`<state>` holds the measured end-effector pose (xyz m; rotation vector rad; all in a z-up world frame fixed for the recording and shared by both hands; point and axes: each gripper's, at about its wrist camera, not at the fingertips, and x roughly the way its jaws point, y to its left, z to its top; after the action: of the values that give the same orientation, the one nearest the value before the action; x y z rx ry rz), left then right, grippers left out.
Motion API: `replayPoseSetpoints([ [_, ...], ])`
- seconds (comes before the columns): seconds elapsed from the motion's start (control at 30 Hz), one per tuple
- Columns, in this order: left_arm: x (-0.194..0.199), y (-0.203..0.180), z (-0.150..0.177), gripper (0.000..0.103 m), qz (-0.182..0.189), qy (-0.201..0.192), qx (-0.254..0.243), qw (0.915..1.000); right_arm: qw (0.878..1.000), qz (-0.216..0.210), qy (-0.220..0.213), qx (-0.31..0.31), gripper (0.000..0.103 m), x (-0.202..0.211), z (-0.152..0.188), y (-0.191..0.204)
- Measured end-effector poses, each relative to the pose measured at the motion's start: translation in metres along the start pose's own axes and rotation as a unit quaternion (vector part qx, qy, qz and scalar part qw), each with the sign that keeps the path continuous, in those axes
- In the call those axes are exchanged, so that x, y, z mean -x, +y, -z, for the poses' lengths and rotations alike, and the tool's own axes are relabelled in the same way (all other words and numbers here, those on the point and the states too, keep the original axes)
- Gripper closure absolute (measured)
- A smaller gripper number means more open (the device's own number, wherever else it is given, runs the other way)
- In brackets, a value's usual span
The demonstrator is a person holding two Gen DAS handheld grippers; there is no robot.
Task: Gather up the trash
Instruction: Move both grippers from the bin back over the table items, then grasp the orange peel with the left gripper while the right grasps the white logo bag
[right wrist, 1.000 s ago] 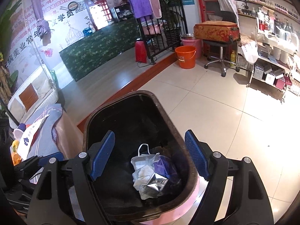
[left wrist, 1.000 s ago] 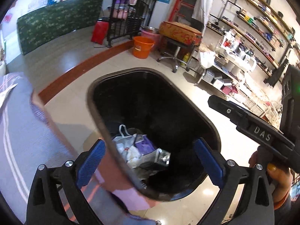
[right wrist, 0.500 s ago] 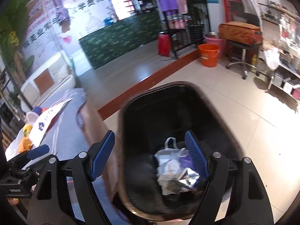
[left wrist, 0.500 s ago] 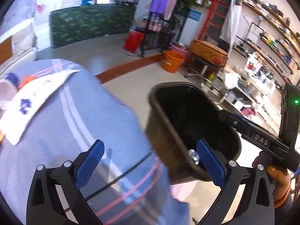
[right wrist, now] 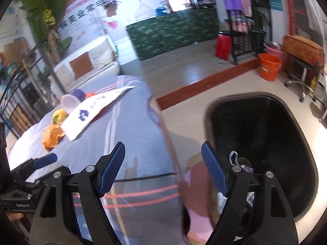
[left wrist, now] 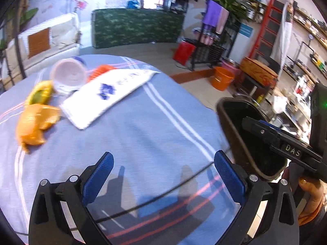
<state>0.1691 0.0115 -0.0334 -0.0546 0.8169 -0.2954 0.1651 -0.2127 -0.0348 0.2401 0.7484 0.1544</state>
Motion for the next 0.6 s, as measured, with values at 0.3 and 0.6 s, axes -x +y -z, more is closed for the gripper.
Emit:
replayPoseSetpoints([
  [0.3, 0.023, 0.062, 0.002, 0.006, -0.066, -0.018, 0.04, 0.9969, 0.997, -0.056, 0.008, 0.056, 0.026, -0.019, -0.016, 0.054],
  [0.6, 0.037, 0.127, 0.001, 0.006, -0.116, -0.028, 0.084, 0.9892, 0.992, -0.099, 0.023, 0.075, 0.026, -0.057, -0.042, 0.098],
])
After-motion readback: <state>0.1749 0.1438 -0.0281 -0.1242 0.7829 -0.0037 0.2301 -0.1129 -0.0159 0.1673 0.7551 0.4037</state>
